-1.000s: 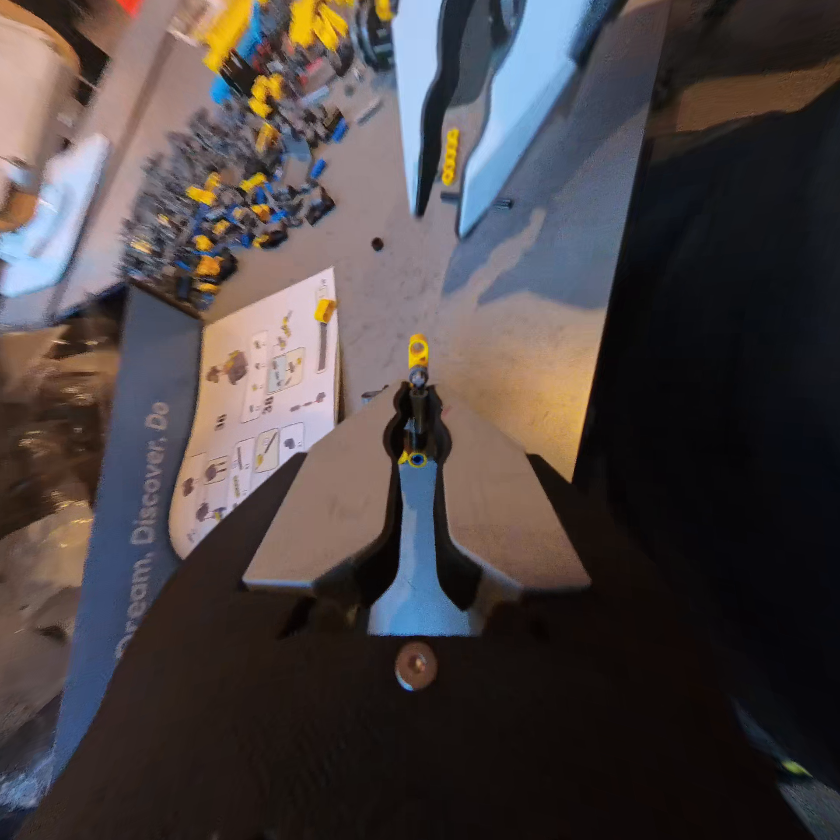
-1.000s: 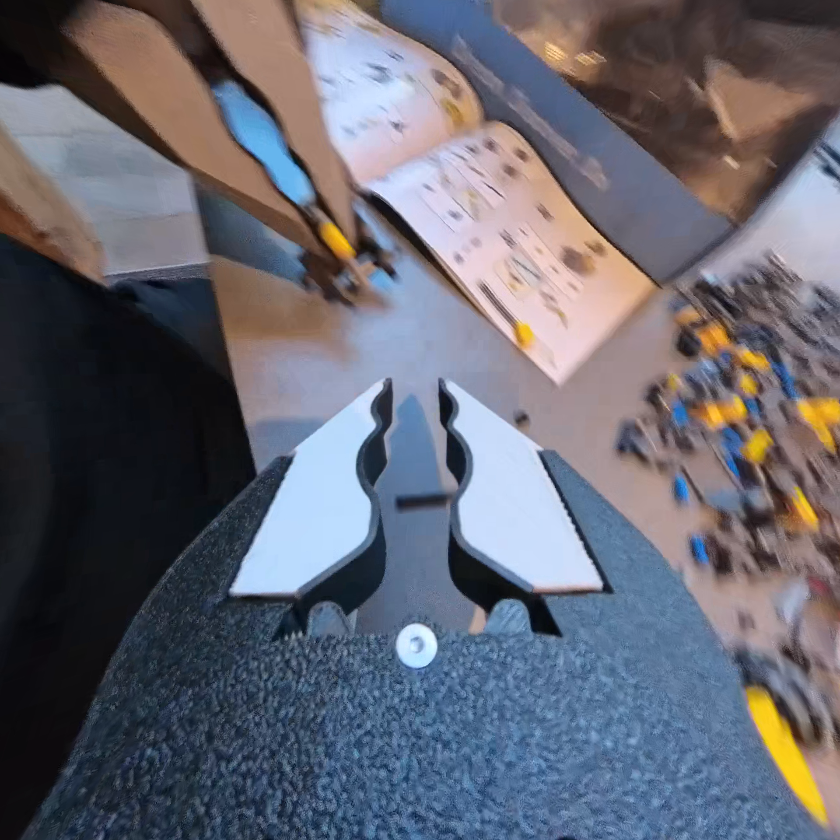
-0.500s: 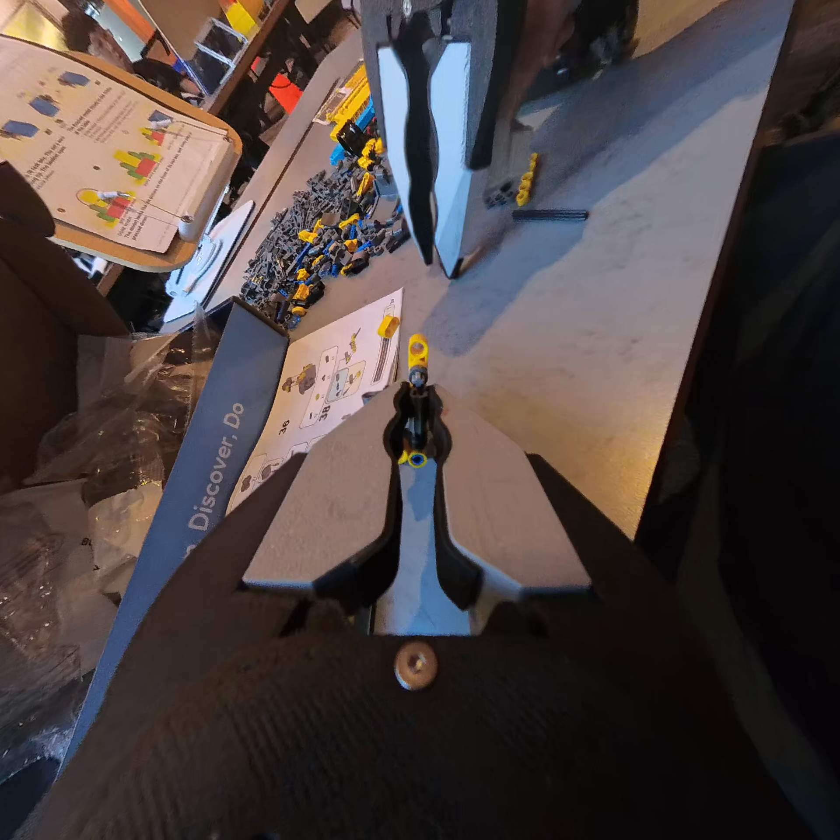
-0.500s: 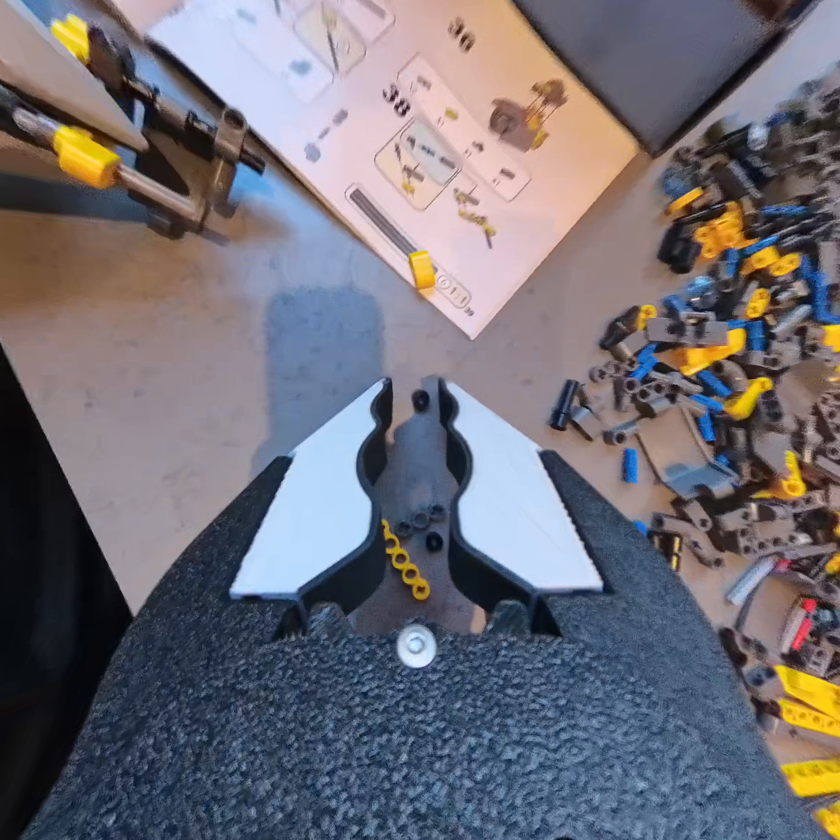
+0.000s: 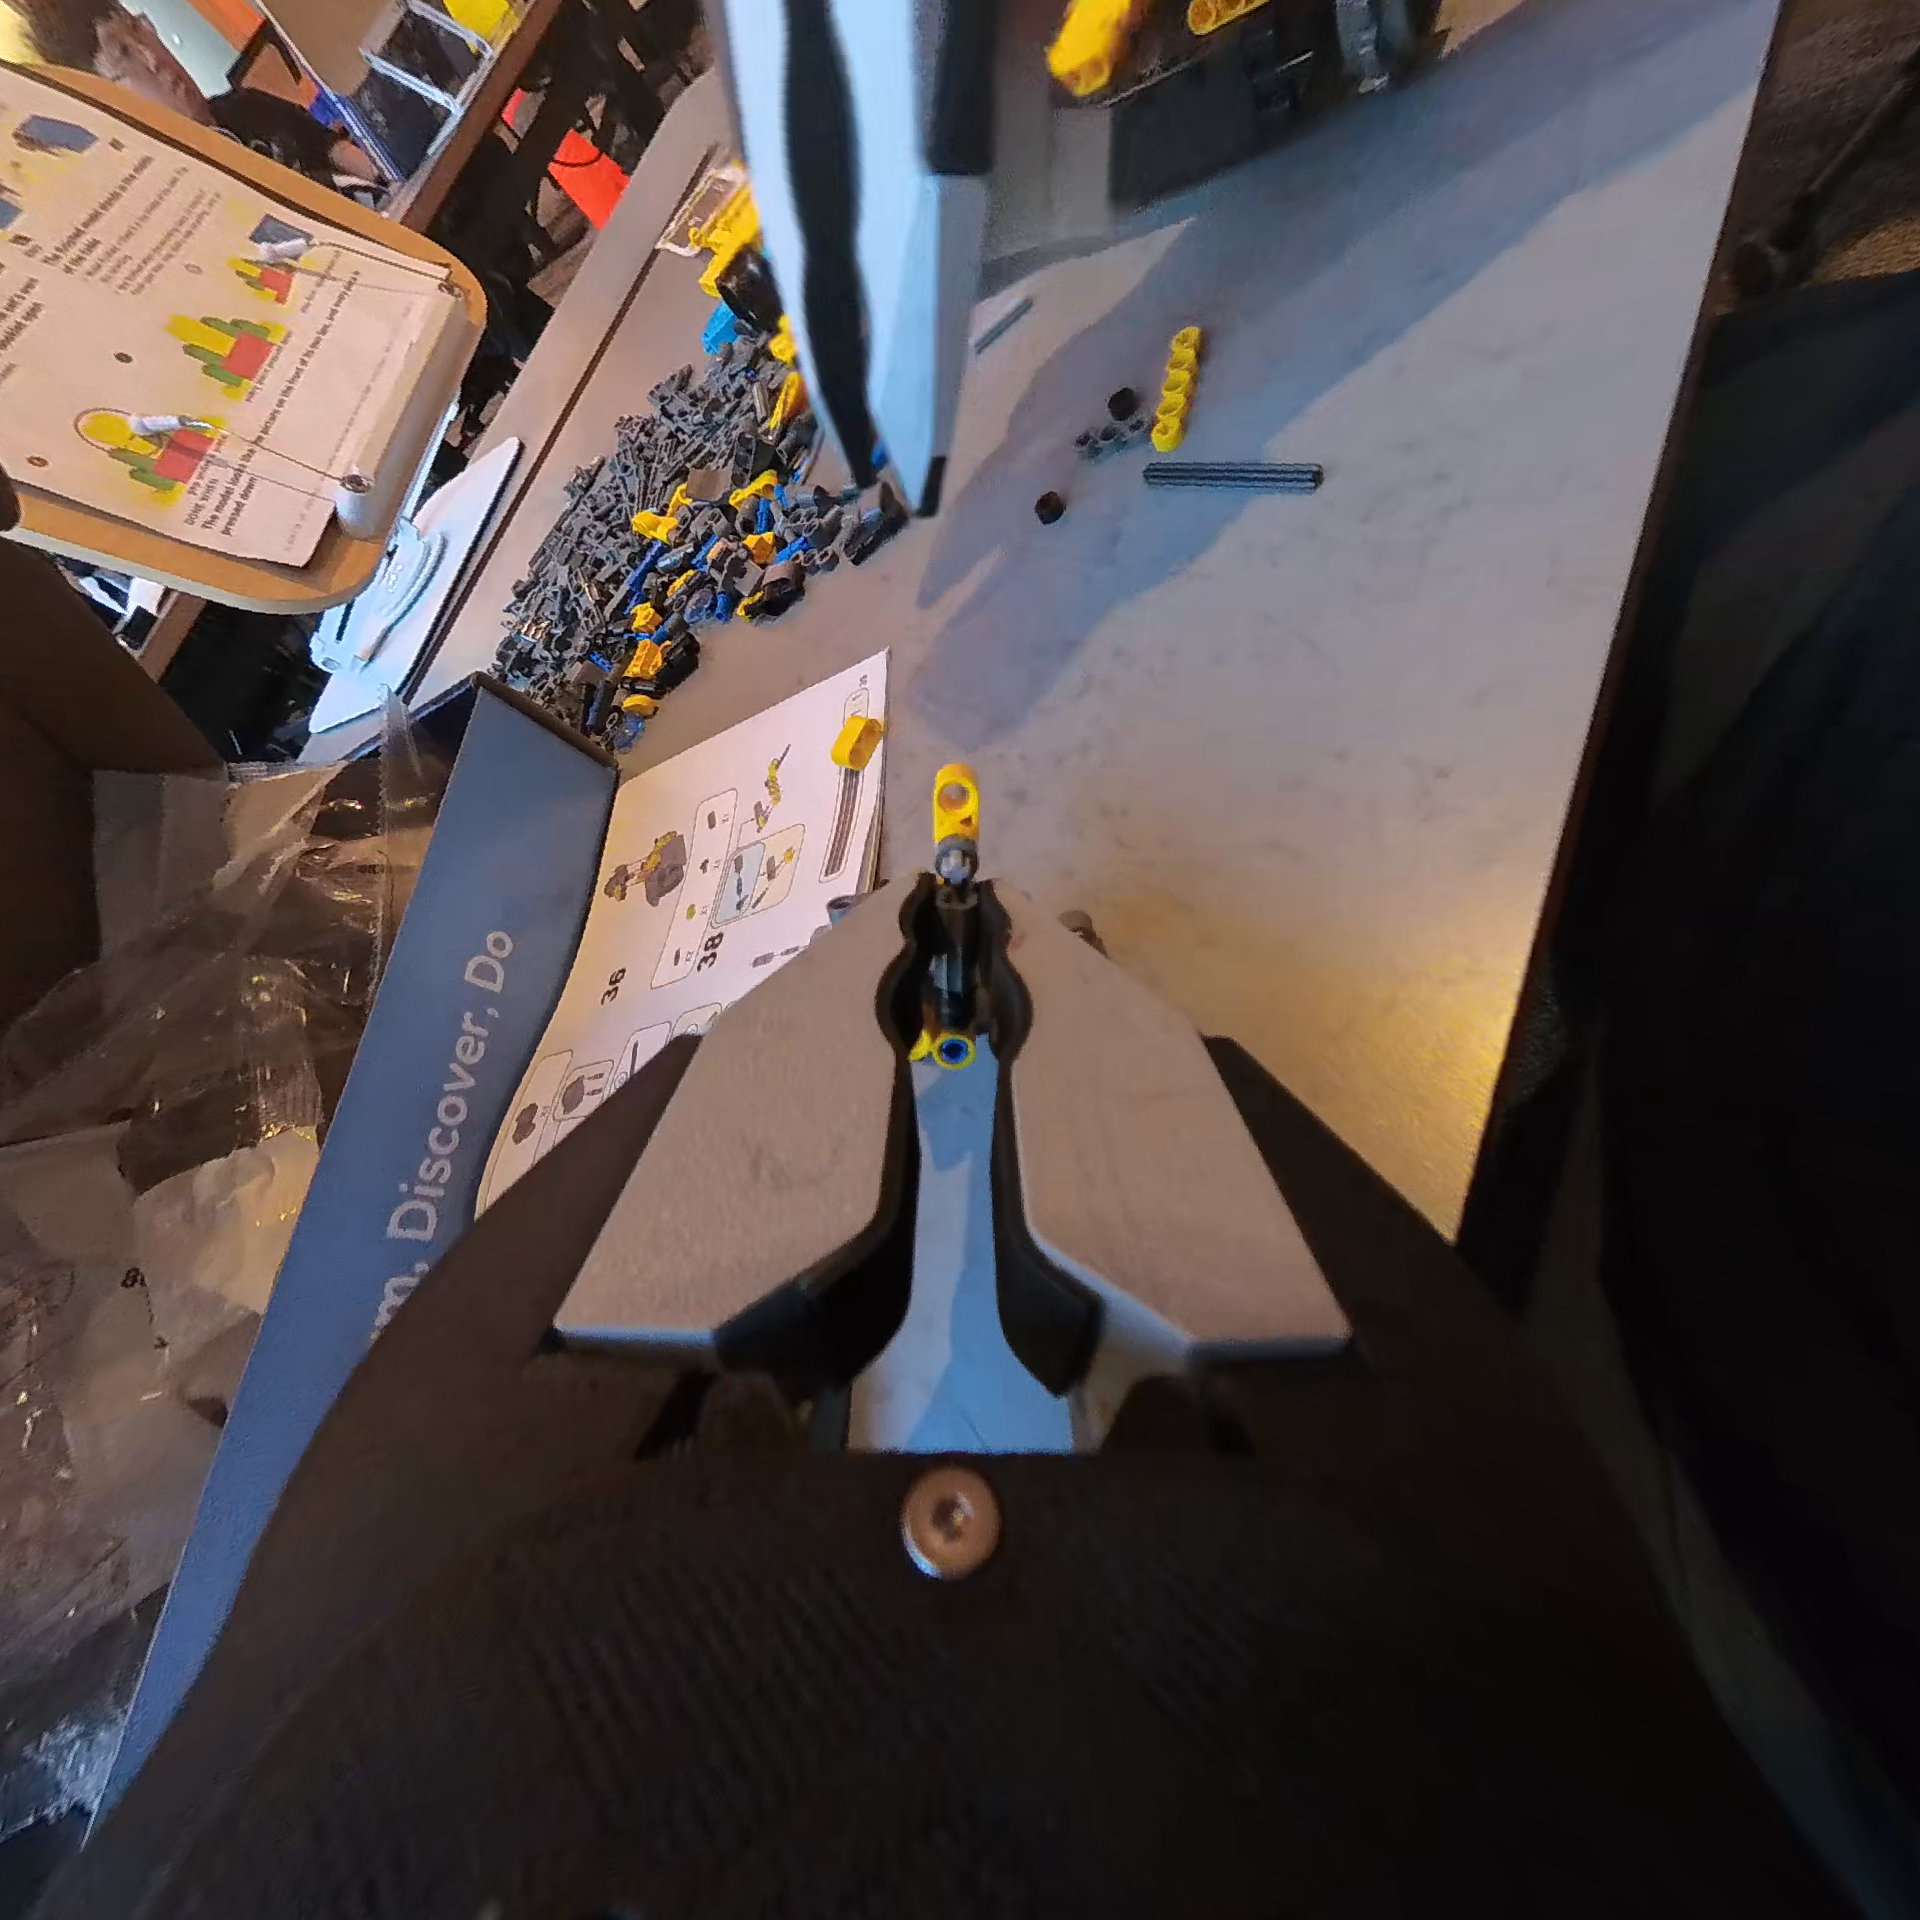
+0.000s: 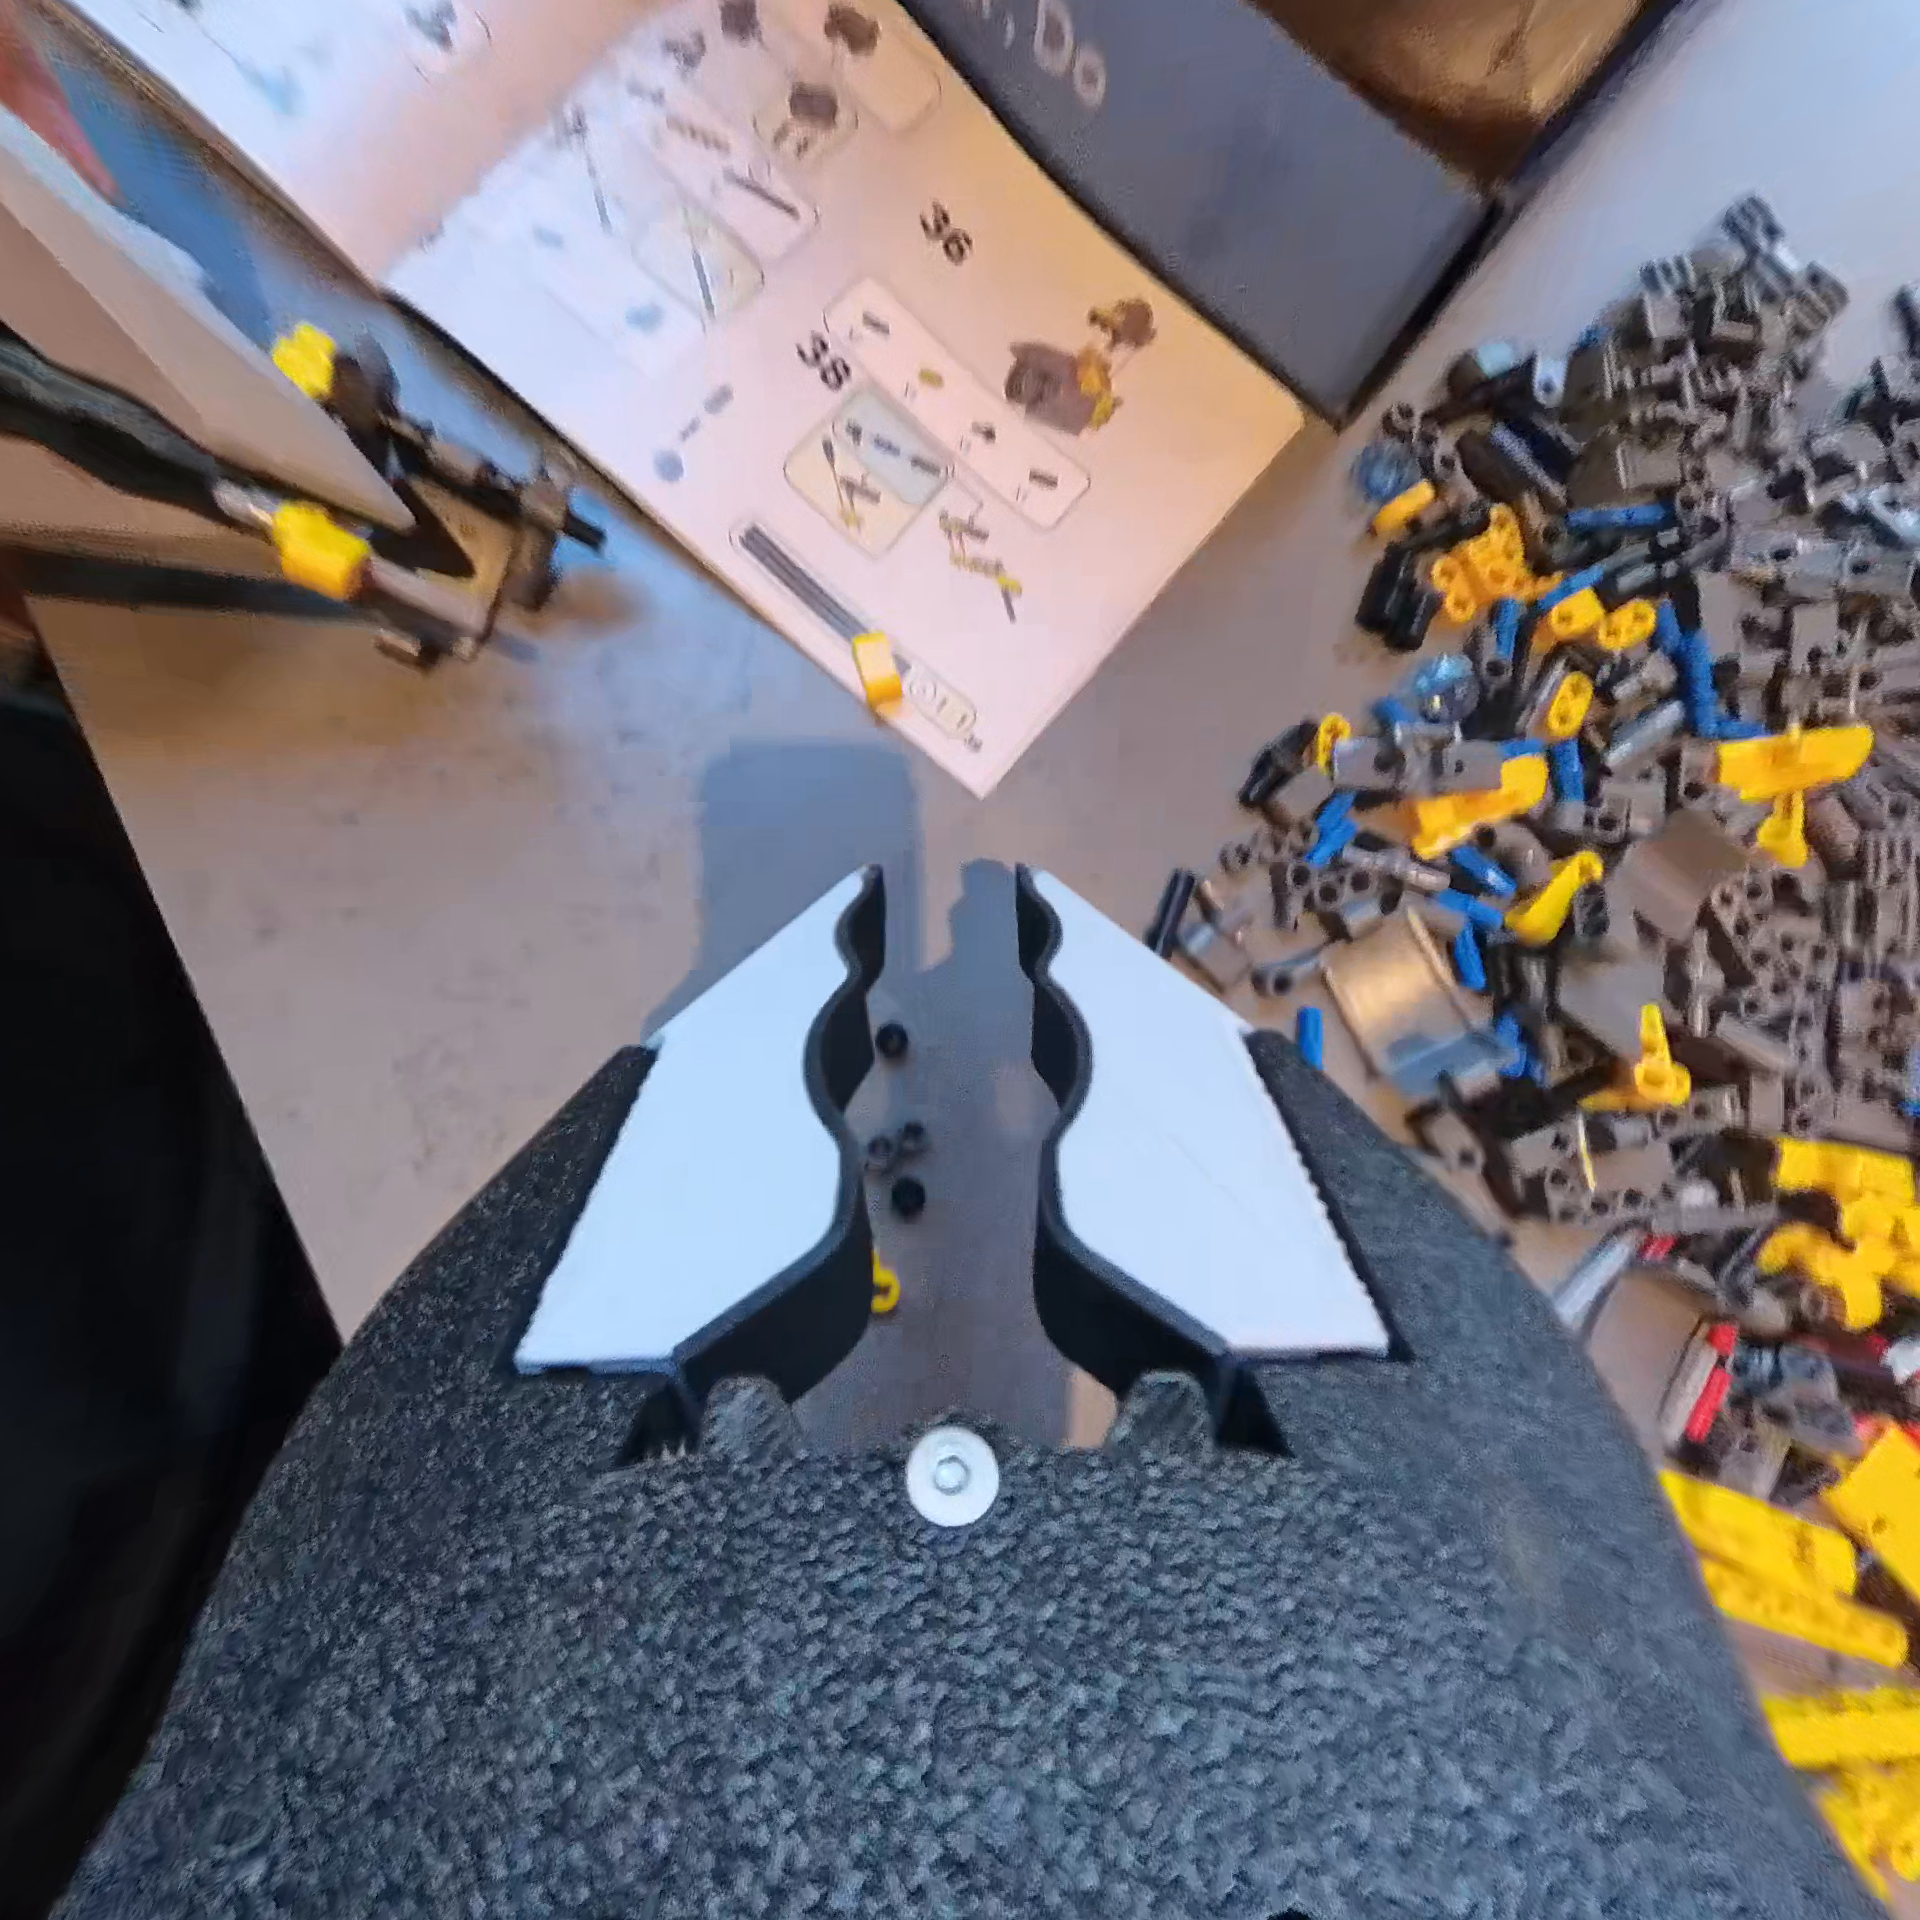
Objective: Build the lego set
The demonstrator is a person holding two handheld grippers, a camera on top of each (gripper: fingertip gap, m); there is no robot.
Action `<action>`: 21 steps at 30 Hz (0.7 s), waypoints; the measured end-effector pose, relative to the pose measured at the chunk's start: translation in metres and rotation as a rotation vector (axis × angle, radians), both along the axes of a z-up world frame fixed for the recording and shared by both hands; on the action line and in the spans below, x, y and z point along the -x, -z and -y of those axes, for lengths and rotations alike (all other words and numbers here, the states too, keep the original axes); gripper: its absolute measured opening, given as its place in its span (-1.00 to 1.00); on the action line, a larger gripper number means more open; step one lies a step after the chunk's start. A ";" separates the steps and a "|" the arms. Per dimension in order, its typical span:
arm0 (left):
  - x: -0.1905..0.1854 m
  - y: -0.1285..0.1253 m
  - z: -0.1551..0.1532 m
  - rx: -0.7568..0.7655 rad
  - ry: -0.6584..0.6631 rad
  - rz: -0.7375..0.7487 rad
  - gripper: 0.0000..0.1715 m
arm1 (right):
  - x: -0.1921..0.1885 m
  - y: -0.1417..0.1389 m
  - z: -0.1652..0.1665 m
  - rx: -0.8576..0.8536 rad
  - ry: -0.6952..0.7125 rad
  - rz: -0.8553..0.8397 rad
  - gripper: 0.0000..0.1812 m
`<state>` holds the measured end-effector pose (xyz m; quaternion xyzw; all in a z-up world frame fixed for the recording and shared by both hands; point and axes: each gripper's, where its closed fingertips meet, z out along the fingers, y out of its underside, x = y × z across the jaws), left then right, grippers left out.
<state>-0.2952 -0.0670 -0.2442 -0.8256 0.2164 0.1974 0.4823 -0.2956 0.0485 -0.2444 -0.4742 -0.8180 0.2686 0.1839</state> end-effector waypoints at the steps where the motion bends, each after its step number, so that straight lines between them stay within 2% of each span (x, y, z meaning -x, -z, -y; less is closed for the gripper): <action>1: 0.000 0.000 0.000 0.002 0.000 0.000 -0.94 | 0.007 -0.003 0.004 0.010 -0.025 -0.005 -0.73; 4: 0.000 -0.001 0.000 -0.006 0.000 0.008 -0.94 | 0.027 -0.002 0.024 0.008 -0.125 0.006 -0.70; 7: 0.000 -0.003 0.001 -0.014 0.004 0.035 -0.94 | 0.042 0.016 0.041 -0.030 -0.202 0.074 -0.66; 8: 0.000 -0.004 0.001 -0.014 0.005 0.043 -0.94 | 0.043 0.024 0.043 -0.055 -0.219 0.106 -0.70; 10: 0.001 -0.005 0.001 -0.016 0.006 0.056 -0.94 | 0.040 0.030 0.046 -0.062 -0.246 0.159 -0.92; 12: 0.000 -0.005 0.001 -0.020 0.011 0.067 -0.94 | 0.032 0.031 0.036 -0.091 -0.220 0.220 -0.92; 17: -0.003 -0.003 0.002 0.002 0.037 0.091 -0.94 | -0.013 0.027 -0.016 -0.184 -0.163 0.319 -0.92; 21: -0.004 0.002 0.000 0.037 0.052 0.106 -0.94 | -0.025 0.032 -0.020 -0.145 -0.153 0.368 -0.75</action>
